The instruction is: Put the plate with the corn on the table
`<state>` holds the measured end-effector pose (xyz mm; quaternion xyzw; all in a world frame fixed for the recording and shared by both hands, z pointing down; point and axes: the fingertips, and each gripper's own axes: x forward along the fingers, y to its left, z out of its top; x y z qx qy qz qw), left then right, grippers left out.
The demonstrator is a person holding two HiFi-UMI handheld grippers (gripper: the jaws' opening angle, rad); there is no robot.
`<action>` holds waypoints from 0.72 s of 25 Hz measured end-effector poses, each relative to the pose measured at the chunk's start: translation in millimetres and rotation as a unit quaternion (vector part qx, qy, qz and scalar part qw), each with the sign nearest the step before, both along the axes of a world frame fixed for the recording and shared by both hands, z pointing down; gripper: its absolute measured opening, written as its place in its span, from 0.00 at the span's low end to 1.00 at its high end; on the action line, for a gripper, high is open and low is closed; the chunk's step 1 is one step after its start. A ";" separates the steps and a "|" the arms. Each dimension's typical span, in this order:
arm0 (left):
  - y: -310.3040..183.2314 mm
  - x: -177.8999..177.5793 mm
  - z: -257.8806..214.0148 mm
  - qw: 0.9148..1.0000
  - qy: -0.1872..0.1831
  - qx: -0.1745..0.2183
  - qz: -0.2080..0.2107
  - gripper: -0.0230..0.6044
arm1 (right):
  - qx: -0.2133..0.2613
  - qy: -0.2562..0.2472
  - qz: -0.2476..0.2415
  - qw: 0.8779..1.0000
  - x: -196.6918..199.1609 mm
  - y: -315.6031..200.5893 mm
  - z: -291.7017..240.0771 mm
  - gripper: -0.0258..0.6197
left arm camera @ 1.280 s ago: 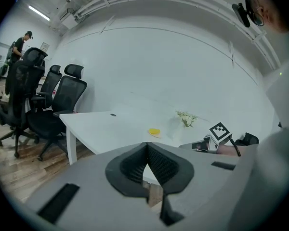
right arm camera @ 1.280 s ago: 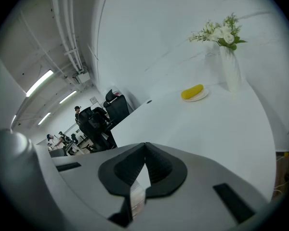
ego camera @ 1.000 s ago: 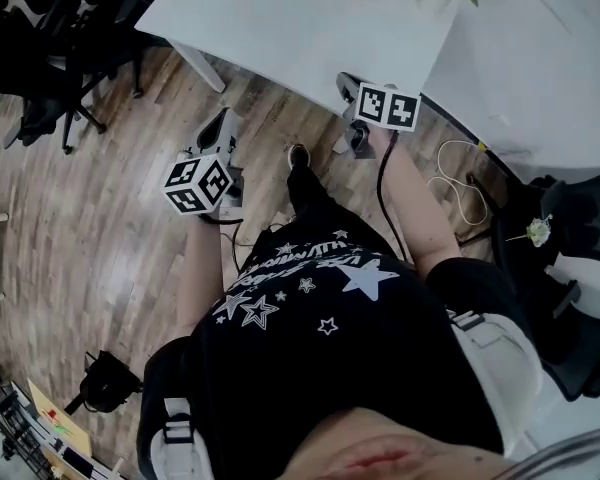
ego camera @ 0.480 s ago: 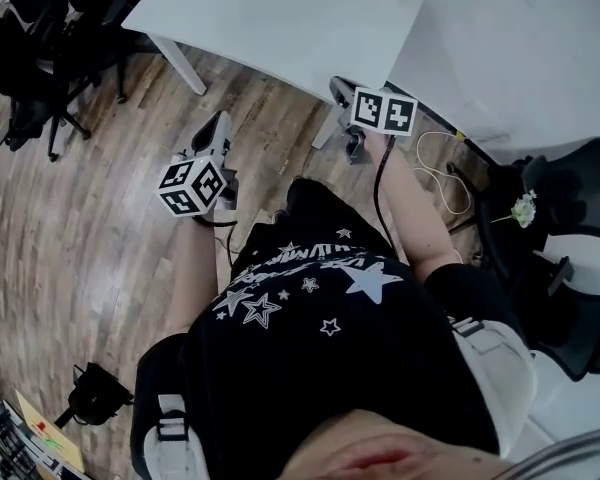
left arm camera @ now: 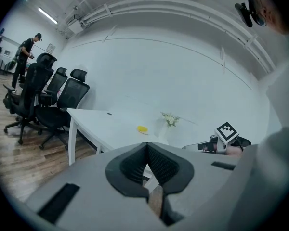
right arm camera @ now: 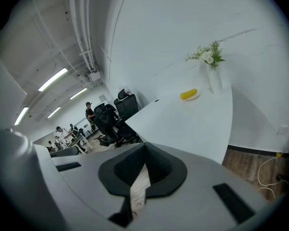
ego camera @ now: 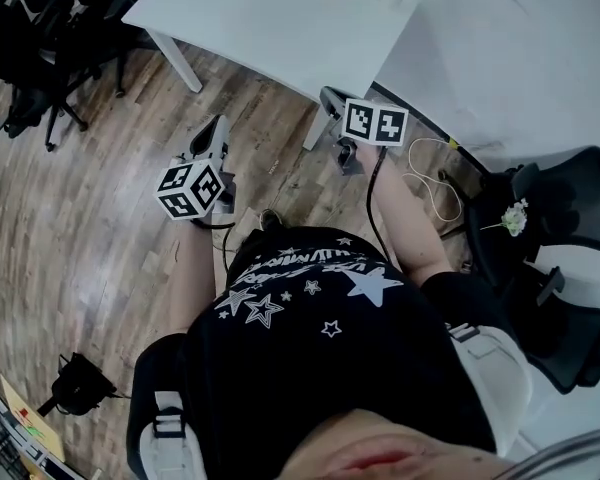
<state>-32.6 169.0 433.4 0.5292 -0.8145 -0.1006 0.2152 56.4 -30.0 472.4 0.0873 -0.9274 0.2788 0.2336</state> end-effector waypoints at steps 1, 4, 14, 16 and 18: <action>-0.4 8.9 1.9 1.000 0.003 -0.002 -0.002 0.05 | -0.001 0.002 -0.005 1.000 8.7 0.9 1.5 0.05; -6.3 34.4 4.1 1.000 -0.002 -0.011 -0.005 0.05 | -0.002 0.000 -0.018 1.000 31.8 1.5 2.3 0.05; 5.7 135.5 2.3 0.998 -0.034 -0.044 -0.004 0.05 | -0.012 0.003 -0.055 0.998 112.8 28.0 10.4 0.05; 11.9 146.9 3.0 0.999 -0.029 -0.042 -0.012 0.05 | -0.008 -0.004 -0.058 0.998 123.6 33.3 5.0 0.05; 17.3 158.8 2.8 0.999 -0.026 -0.037 -0.019 0.05 | -0.002 -0.014 -0.064 0.998 135.2 38.7 -1.8 0.05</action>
